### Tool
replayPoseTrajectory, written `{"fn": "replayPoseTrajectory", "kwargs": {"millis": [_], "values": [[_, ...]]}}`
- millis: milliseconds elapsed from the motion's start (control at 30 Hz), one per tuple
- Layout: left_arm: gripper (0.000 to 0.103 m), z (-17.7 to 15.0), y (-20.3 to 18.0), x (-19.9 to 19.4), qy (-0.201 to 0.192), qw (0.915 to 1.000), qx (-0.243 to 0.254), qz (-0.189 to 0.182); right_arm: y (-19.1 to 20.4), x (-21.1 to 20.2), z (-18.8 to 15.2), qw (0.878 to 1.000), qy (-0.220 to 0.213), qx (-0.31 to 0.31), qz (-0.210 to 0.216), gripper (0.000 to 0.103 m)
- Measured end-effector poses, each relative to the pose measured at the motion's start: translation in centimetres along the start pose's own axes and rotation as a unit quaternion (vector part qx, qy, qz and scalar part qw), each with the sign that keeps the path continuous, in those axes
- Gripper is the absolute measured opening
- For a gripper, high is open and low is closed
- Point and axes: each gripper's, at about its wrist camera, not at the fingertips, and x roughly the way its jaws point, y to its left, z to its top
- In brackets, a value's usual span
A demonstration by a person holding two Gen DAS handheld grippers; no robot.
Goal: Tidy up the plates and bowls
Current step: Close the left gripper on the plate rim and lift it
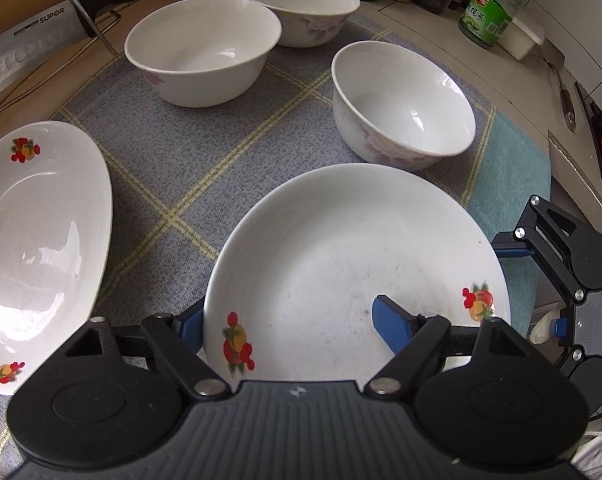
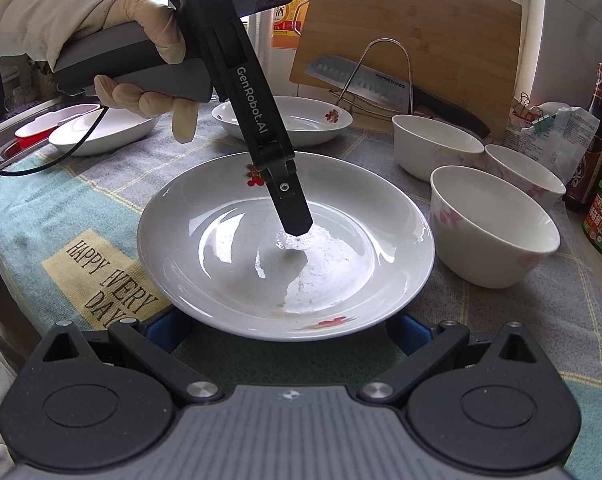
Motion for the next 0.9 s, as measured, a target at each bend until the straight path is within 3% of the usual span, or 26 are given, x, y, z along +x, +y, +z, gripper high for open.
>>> {"fn": "replayPoseTrajectory", "kwargs": {"millis": [900], "values": [[0.082, -0.88, 0.51, -0.70, -0.019, 0.9997, -0.001, -0.014, 0.03, 0.78, 0.66, 0.999, 0.035, 0.014, 0.003, 0.103]]}}
